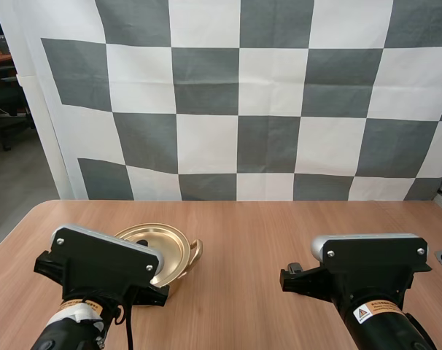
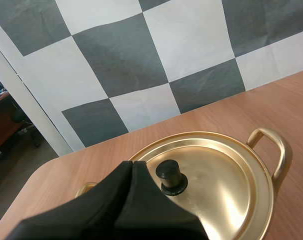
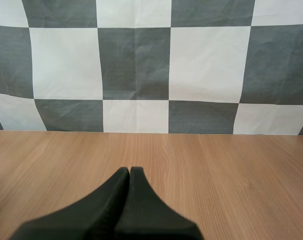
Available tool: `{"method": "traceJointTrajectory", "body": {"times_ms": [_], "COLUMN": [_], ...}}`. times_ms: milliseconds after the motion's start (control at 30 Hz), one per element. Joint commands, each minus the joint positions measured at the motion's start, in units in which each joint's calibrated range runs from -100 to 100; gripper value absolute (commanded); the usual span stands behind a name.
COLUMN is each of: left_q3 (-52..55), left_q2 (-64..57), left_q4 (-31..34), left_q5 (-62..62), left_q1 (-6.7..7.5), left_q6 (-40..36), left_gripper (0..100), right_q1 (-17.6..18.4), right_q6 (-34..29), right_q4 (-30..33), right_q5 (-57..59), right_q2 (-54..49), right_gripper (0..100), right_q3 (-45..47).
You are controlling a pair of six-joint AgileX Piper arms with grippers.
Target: Open the pot, put the car inside, and close it
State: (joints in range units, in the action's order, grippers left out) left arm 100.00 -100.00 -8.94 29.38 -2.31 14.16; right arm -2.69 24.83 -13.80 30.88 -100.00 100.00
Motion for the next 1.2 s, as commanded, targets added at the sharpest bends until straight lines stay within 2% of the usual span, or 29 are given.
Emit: {"method": "traceJointTrajectory", "body": {"times_ms": [0, 633, 1000, 1167], "left_q3": [0.0, 0.0, 0.0, 0.0], "left_q2": [0.0, 0.0, 0.0, 0.0], "left_q4": [-0.02, -0.26, -7.03, -11.2], "left_q5": [-0.09, -0.09, -0.09, -0.09], "left_q1": [-0.03, -0.03, -0.03, -0.03], "left_q6": [0.08, 0.01, -0.28, -0.28], "left_gripper": [0, 0, 0, 0], "right_q1": [-0.06, -0.06, -0.06, -0.06], "right_q6": [0.01, 0.01, 0.01, 0.01], "right_q4": [0.02, -2.16, -2.24, 0.29], "right_q5": [-0.01, 0.07, 0.07, 0.07], "right_q2": [0.0, 0.0, 0.0, 0.0], "right_gripper": [0, 0, 0, 0], "right_q3": [0.0, 0.0, 0.0, 0.0]}}
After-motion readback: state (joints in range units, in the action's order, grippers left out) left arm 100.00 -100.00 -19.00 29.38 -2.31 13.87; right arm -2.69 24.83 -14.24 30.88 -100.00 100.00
